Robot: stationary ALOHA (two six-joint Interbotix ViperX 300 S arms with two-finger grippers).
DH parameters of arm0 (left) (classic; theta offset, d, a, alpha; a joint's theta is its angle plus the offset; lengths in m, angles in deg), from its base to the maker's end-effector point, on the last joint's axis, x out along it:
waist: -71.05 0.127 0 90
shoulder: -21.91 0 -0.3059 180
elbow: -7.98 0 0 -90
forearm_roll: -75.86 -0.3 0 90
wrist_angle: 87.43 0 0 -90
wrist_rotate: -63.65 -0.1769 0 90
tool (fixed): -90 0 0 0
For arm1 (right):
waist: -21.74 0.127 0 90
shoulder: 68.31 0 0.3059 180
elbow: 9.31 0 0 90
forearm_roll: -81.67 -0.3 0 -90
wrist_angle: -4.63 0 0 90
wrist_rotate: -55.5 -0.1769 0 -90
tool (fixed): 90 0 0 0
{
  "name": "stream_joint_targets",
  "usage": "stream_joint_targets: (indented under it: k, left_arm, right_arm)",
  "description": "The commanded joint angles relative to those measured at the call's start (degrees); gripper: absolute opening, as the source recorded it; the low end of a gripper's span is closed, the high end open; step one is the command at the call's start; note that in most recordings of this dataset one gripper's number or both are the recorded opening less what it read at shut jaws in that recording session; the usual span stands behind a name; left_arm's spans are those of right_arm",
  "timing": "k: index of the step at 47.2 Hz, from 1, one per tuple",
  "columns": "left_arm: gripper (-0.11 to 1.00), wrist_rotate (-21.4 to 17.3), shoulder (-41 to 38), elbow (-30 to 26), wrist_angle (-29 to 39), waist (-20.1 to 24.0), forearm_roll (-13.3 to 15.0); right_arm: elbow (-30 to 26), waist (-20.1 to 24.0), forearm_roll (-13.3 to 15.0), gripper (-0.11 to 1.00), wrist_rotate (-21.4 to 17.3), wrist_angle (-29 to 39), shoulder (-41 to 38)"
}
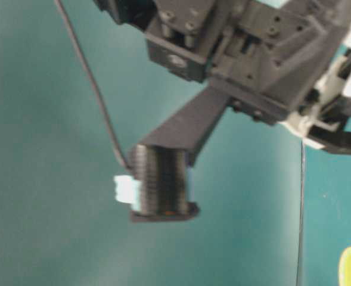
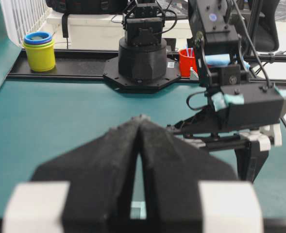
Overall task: Lift the orange block with right arm.
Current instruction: 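Lower the right gripper around the orange cube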
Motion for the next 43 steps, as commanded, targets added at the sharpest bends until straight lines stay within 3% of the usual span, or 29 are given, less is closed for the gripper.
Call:
stream_joint_targets:
  k: [1, 43]
  left_arm:
    - [0.0, 0.0, -0.44, -1.58, -0.26, 0.0, -0.18]
    - [0.0, -0.09, -0.35, -1.49, -0.26, -0.09, -0.18]
  right_arm:
    - [-1.49, 0.53, -0.35, 0.64, -0.09, -0.7, 0.53]
    - [-4.39, 0.7, -1.05, 0.63, 0.0, -2.81, -5.1]
